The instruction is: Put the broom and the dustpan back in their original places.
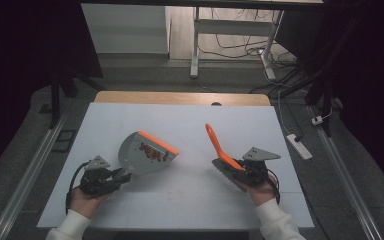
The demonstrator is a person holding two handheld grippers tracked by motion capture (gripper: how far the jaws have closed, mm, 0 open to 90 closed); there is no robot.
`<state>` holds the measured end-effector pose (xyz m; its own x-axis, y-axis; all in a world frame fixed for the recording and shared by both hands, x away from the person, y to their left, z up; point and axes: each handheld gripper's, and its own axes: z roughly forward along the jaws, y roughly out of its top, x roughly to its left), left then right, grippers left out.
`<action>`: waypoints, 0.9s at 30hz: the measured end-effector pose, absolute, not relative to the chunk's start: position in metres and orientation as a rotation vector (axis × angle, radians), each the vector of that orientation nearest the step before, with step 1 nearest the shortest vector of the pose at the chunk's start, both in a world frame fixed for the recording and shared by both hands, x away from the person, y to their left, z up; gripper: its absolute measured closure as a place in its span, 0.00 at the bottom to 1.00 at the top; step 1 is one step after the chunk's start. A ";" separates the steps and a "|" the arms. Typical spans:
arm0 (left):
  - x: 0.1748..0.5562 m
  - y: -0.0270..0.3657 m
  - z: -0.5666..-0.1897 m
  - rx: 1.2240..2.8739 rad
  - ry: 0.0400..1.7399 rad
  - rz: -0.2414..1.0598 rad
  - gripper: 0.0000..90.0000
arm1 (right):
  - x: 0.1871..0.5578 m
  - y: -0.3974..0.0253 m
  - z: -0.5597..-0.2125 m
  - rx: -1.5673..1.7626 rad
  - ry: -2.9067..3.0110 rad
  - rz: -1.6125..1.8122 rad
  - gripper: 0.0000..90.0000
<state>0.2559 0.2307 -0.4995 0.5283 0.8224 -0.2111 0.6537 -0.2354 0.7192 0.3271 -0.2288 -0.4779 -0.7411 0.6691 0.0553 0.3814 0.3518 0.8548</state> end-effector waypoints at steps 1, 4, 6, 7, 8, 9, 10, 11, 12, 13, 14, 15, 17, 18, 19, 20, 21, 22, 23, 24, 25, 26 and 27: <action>0.256 0.231 -0.499 1.968 1.202 0.271 0.68 | 0.327 -0.229 -0.477 0.929 2.315 1.339 0.78; 0.254 0.230 -0.499 1.957 1.212 0.281 0.68 | 0.325 -0.230 -0.476 0.931 2.331 1.344 0.78; 0.253 0.230 -0.498 1.952 1.216 0.289 0.68 | 0.324 -0.231 -0.476 0.933 2.345 1.344 0.78; 0.253 0.229 -0.498 1.950 1.220 0.296 0.68 | 0.324 -0.232 -0.476 0.944 2.356 1.352 0.78; 0.252 0.229 -0.499 1.949 1.224 0.303 0.68 | 0.323 -0.233 -0.477 0.953 2.368 1.364 0.78; 0.251 0.228 -0.499 1.946 1.228 0.306 0.68 | 0.323 -0.234 -0.477 0.962 2.374 1.368 0.78; 0.250 0.227 -0.499 1.939 1.236 0.311 0.68 | 0.322 -0.234 -0.477 0.967 2.378 1.363 0.78; 0.249 0.227 -0.499 1.933 1.245 0.315 0.68 | 0.321 -0.235 -0.477 0.966 2.382 1.357 0.78; 0.248 0.226 -0.499 1.928 1.254 0.322 0.68 | 0.320 -0.237 -0.477 0.968 2.386 1.360 0.78; 0.247 0.225 -0.500 1.924 1.262 0.327 0.68 | 0.319 -0.238 -0.477 0.973 2.386 1.364 0.78; 0.246 0.225 -0.500 1.921 1.271 0.333 0.68 | 0.318 -0.240 -0.478 0.974 2.388 1.363 0.78; 0.245 0.224 -0.501 1.918 1.280 0.338 0.68 | 0.316 -0.241 -0.478 0.973 2.390 1.361 0.78; 0.242 0.223 -0.503 1.910 1.300 0.341 0.68 | 0.313 -0.244 -0.477 0.967 2.390 1.355 0.78; 0.241 0.222 -0.503 1.907 1.311 0.347 0.68 | 0.311 -0.246 -0.477 0.969 2.391 1.356 0.78; 0.240 0.222 -0.504 1.904 1.322 0.352 0.68 | 0.310 -0.247 -0.477 0.963 2.391 1.356 0.78; 0.239 0.221 -0.505 1.901 1.333 0.359 0.68 | 0.308 -0.249 -0.477 0.964 2.391 1.357 0.78; 0.238 0.221 -0.505 1.895 1.345 0.364 0.68 | 0.307 -0.250 -0.477 0.968 2.391 1.362 0.78; 0.237 0.221 -0.506 1.889 1.356 0.371 0.68 | 0.305 -0.251 -0.477 0.979 2.390 1.371 0.78; 0.236 0.222 -0.506 1.883 1.367 0.373 0.68 | 0.304 -0.252 -0.478 0.984 2.394 1.376 0.78; 0.235 0.222 -0.507 1.873 1.378 0.377 0.68 | 0.303 -0.252 -0.478 0.982 2.398 1.375 0.78; 0.234 0.222 -0.507 1.863 1.389 0.383 0.68 | 0.301 -0.252 -0.479 0.976 2.403 1.367 0.78; 0.232 0.223 -0.508 1.852 1.401 0.388 0.68 | 0.301 -0.253 -0.479 0.972 2.406 1.365 0.78; 0.231 0.223 -0.508 1.846 1.412 0.395 0.68 | 0.300 -0.254 -0.480 0.981 2.407 1.366 0.78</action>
<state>0.2308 0.2232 -0.5080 0.3389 0.9196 -0.1989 0.6826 -0.0948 0.7246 0.2998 -0.2536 -0.4796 -0.7581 0.6368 0.1406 0.4473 0.3509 0.8227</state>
